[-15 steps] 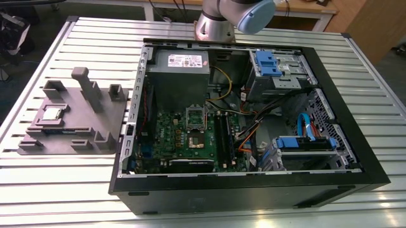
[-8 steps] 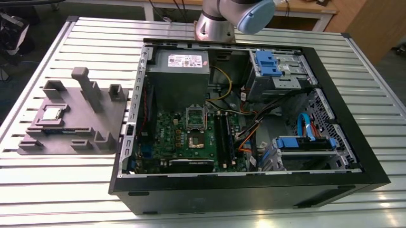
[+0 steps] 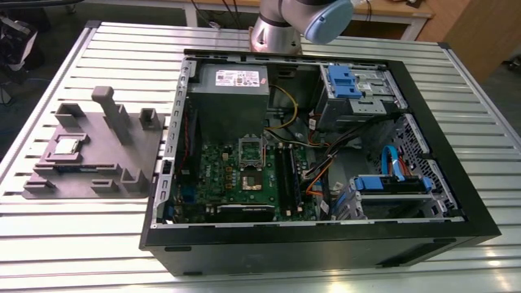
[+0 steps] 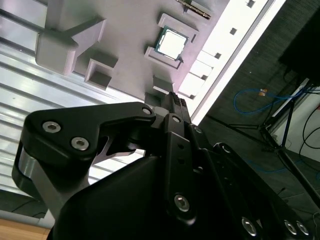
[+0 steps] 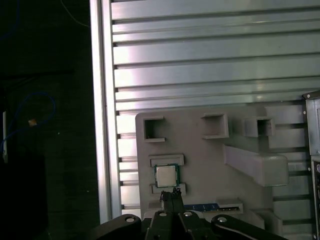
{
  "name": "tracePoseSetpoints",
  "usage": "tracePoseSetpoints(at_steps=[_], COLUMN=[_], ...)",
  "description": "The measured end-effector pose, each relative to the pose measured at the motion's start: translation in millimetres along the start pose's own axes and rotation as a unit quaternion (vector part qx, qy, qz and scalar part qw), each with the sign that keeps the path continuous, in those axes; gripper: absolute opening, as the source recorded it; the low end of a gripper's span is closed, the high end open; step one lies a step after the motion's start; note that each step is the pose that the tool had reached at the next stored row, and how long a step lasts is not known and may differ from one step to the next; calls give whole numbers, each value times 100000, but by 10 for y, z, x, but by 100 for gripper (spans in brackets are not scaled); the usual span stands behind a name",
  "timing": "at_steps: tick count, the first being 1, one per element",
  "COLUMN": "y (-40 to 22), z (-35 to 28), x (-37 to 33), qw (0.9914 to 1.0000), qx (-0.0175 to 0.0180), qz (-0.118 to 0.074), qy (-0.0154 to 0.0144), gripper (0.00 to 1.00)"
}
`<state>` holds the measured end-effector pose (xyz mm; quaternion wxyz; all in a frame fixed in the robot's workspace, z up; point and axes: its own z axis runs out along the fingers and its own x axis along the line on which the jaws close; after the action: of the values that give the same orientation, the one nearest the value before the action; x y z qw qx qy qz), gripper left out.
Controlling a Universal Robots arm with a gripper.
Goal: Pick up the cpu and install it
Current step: 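Pick up the cpu and move it towards the insertion slot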
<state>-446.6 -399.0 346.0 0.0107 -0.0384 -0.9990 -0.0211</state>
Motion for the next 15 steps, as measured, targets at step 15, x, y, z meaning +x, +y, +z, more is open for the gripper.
tracePoseSetpoints(at_steps=[15], y=[0], z=[0], x=[0], qw=[100000], qx=[-4], qz=[1], qy=[1], gripper=[47])
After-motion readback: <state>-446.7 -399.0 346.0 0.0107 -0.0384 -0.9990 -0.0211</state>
